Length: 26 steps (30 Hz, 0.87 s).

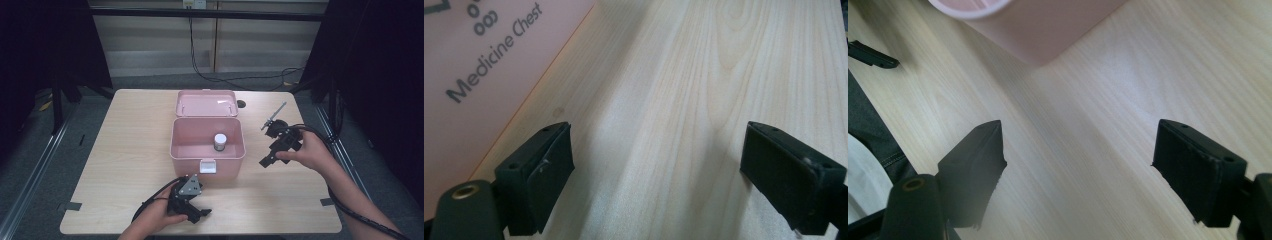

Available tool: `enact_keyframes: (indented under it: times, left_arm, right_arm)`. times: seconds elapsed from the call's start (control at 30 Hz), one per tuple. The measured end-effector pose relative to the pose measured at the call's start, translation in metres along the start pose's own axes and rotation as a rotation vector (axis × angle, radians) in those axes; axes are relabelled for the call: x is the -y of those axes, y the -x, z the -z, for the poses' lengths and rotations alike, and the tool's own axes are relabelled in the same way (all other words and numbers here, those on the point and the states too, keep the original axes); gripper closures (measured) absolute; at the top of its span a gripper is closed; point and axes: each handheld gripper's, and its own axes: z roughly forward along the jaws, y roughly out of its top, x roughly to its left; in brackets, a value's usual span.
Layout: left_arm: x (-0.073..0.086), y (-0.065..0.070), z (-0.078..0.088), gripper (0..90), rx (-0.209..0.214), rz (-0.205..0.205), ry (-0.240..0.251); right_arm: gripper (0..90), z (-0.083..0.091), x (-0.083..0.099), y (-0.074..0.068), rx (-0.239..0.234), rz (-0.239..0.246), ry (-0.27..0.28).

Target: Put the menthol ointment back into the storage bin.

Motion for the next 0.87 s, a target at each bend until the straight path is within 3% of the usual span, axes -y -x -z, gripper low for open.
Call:
enact_keyframes:
  times: [0.37, 0.67, 0.73, 0.83, 0.87]
  left_arm:
    - [0.0, 0.0, 0.0, 12.9, 0.001, 0.003, -0.001]
    - [0.0, 0.0, 0.0, 12.9, 0.001, 0.003, -0.001]
    - [0.0, 0.0, 0.0, 12.9, 0.001, 0.003, -0.001]
    - [0.0, 0.0, 0.0, 12.8, 0.002, 0.003, -0.001]
    - [0.0, 0.0, 0.0, 12.8, 0.002, 0.003, -0.001]
  right_arm:
    - [18.9, -0.041, 0.026, 0.001, -0.02, 0.032, 0.058]
    - [18.0, -0.068, 0.048, -0.002, -0.014, 0.071, 0.167]
    - [17.3, -0.069, 0.05, -0.002, -0.014, 0.07, 0.176]
    - [16.7, -0.082, 0.064, -0.001, -0.003, 0.055, 0.251]
    - [16.7, -0.082, 0.064, -0.001, -0.003, 0.055, 0.251]
